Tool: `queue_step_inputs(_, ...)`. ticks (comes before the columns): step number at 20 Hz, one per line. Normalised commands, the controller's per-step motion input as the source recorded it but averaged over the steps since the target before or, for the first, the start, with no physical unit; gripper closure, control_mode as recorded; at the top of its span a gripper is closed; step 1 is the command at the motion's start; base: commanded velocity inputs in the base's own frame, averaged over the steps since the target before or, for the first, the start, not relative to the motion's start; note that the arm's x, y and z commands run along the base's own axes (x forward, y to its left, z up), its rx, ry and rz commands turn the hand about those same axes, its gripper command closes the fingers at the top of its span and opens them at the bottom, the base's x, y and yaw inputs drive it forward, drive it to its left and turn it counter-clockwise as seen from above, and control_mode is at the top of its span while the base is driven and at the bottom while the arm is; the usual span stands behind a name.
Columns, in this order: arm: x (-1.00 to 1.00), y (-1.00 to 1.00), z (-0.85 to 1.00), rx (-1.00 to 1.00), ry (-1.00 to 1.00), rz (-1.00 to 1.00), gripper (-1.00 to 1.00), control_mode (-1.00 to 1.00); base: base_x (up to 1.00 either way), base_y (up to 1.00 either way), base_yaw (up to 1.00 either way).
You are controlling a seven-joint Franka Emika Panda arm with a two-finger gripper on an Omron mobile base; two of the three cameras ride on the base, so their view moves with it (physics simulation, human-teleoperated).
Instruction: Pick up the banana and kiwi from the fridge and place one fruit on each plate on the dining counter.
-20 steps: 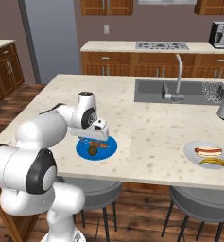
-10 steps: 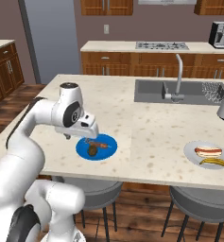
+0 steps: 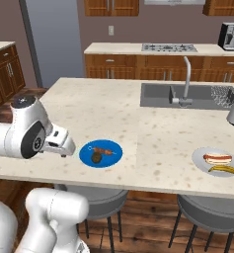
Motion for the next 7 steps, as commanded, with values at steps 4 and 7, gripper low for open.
queue_step_inputs(4,-0.92,0.31,0.48,-0.02,-0.18,0.00,-1.00,-1.00,0.00,0.00,0.00)
queue_step_inputs(7,-0.23,0.68,0.48,-0.07,-0.03,0.00,-1.00,-1.00,0.00,0.00,0.00)
